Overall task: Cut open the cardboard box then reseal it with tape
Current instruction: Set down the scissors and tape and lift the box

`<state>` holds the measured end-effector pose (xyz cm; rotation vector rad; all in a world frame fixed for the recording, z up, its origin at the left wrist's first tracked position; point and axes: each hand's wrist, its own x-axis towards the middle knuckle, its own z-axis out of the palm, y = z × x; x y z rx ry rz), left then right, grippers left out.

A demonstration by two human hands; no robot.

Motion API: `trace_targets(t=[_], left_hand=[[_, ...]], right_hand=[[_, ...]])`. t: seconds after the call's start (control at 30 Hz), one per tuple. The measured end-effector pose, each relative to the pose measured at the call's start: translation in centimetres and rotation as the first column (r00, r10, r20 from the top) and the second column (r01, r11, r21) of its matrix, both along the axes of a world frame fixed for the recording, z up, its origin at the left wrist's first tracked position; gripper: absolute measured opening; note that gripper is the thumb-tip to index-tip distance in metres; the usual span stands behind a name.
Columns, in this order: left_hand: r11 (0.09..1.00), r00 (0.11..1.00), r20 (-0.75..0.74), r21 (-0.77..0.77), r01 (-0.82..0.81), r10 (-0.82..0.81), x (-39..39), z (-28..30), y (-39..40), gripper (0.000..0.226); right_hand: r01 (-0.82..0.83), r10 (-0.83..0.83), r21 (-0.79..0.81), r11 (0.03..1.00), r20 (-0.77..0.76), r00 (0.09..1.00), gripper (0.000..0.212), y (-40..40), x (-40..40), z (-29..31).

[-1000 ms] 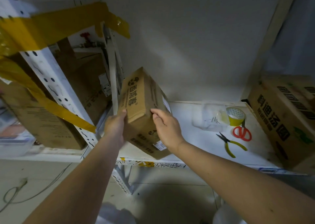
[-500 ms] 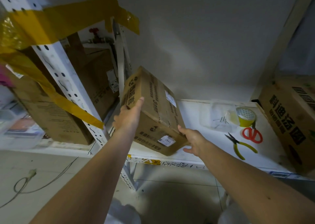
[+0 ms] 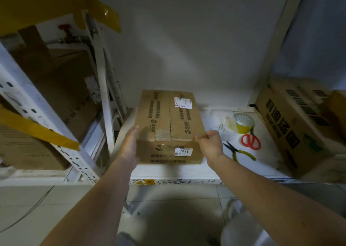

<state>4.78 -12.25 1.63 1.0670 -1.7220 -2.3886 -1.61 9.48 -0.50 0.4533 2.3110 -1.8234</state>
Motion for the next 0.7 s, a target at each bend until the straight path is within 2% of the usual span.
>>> trace_targets(t=[0.13, 0.2, 0.4, 0.7], left_hand=[[0.985, 0.998, 0.015, -0.158, -0.064, 0.067, -0.6, -2.0, 0.2, 0.039], [0.971, 0.996, 0.011, -0.223, -0.085, 0.090, -0.8, -2.6, 0.5, 0.037], [0.968, 0.999, -0.032, -0.248, -0.043, 0.036, -2.4, -2.9, 1.3, 0.038], [0.959, 1.000, -0.025, -0.282, -0.016, 0.009, -4.2, -3.6, 2.0, 0.022]], right_hand=[[0.015, -0.016, 0.034, 0.999, 0.034, 0.999, 0.020, -0.8, 0.3, -0.2], [0.032, -0.035, 0.072, 0.997, 0.034, 0.999, 0.028, -1.4, 0.6, -0.9], [0.109, -0.117, 0.253, 0.961, 0.019, 0.993, 0.035, -1.7, 1.4, -0.1], [-0.003, 0.016, 0.385, 0.923, -0.029, 0.999, 0.037, -1.1, 0.3, -0.4]])
